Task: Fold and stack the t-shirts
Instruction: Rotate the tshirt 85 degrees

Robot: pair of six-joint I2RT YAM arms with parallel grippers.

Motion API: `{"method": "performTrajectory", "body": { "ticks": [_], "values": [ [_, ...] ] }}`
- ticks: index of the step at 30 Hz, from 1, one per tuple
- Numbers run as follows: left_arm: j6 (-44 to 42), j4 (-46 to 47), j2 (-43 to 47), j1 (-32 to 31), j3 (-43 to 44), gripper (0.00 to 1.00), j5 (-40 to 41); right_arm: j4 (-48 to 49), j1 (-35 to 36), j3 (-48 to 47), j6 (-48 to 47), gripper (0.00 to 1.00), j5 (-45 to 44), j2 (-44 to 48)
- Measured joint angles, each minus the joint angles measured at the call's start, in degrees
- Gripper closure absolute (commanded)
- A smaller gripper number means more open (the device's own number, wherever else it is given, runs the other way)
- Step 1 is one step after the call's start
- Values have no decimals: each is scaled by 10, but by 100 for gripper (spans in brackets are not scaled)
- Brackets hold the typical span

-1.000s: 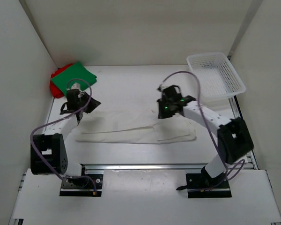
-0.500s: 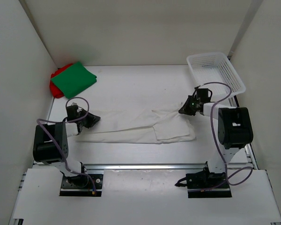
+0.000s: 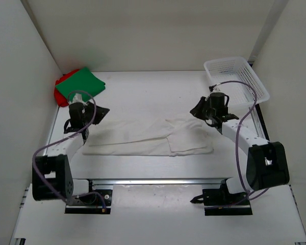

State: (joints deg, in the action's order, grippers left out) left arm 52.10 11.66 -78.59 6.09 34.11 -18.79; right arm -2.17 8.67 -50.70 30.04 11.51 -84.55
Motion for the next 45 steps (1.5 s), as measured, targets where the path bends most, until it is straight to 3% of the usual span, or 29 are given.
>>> {"method": "performTrajectory", "body": {
  "ticks": [4, 7, 11, 14, 18, 20, 21, 23, 25, 27, 30, 34, 36, 38, 40, 43, 45],
  "values": [
    [-42, -3, 81, -101, 48, 64, 35, 39, 95, 63, 9, 100, -16, 44],
    [-58, 7, 106, -174, 28, 62, 44, 38, 144, 95, 14, 100, -15, -3],
    [-66, 1, 105, -254, -43, 63, 50, 22, 140, 70, 24, 100, 10, -93],
    [-71, -18, 108, -288, -84, 61, 50, -22, 120, -77, 13, 100, 33, -207],
    [-77, -38, 151, -284, -109, 59, 50, -158, 88, -492, -16, 100, 110, -505],
    [-83, -53, 183, -275, -113, 59, 49, -170, 73, -716, -7, 100, 164, -620],
    [-87, -61, 200, -269, -113, 58, 49, -166, 67, -776, -6, 95, 166, -656],
    [-94, -70, 232, -259, -119, 58, 49, -190, 55, -793, -19, 77, 149, -649],
    [-97, -74, 255, -256, -131, 57, 52, -233, 47, -793, -54, 45, 117, -608],
    [-97, -78, 263, -263, -144, 56, 58, -274, 50, -793, -86, 31, 88, -546],
    [-96, -86, 264, -269, -163, 55, 56, -267, 80, -725, -117, 31, 63, -399],
    [-96, -93, 286, -248, -193, 55, 55, -127, 167, -407, -113, 47, 51, -145],
    [-99, -105, 299, -229, -197, 55, 52, -44, 221, -259, -85, 48, 63, -69],
    [-104, -113, 309, -215, -197, 55, 48, 15, 250, -158, -54, 42, 69, -59],
    [-110, -122, 318, -202, -197, 54, 46, 52, 260, -98, -23, 38, 70, -106],
    [-115, -134, 327, -189, -197, 54, 40, 83, 269, -45, 33, 35, 76, -199],
    [-120, -143, 335, -182, -197, 54, 37, 127, 272, -58, 58, 35, 72, -216]
  ]
}}
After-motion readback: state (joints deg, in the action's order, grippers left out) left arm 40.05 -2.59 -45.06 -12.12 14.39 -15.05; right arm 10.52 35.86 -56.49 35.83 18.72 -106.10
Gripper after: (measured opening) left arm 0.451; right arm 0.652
